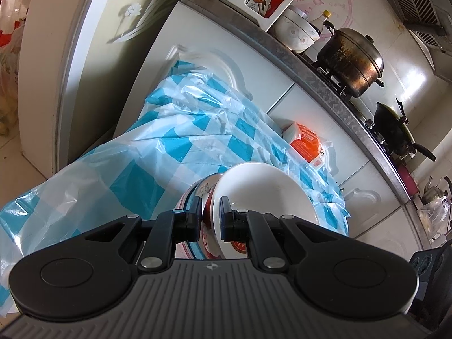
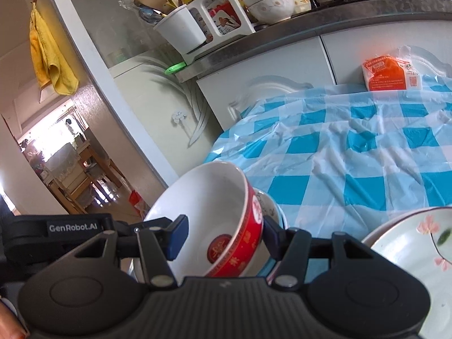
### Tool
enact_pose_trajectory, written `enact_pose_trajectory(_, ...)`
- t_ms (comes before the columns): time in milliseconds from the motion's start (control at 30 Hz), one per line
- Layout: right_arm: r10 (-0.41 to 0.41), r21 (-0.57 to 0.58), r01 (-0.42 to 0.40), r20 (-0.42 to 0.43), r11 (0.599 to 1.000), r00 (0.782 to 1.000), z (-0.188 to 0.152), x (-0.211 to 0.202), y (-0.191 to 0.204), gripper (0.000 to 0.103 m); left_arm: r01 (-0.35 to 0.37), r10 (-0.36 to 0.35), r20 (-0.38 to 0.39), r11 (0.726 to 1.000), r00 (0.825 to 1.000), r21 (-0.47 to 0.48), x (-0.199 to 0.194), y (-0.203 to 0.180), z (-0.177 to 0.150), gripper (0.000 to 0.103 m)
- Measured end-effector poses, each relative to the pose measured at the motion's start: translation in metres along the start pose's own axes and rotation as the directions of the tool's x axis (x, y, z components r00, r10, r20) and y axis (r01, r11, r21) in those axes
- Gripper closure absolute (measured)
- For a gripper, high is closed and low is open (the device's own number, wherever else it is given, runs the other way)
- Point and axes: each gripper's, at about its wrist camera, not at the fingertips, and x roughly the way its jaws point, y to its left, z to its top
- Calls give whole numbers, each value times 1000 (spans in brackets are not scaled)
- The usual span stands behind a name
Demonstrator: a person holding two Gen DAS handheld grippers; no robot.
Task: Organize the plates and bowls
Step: 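Lower the red bowl into the blue bowl and open both grippers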
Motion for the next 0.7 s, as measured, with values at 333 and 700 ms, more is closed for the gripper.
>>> enact_pose_trajectory(333,-29,-120,30,15,992,999,-2,3,8,45,-5,5,2,1000,1000,2,2,-1,-2,96)
enact_pose_trajectory(700,-15,-216,26,54,976,998,-5,6,8,41,-15,15,-2,1000,1000,7,6,-5,-2,96)
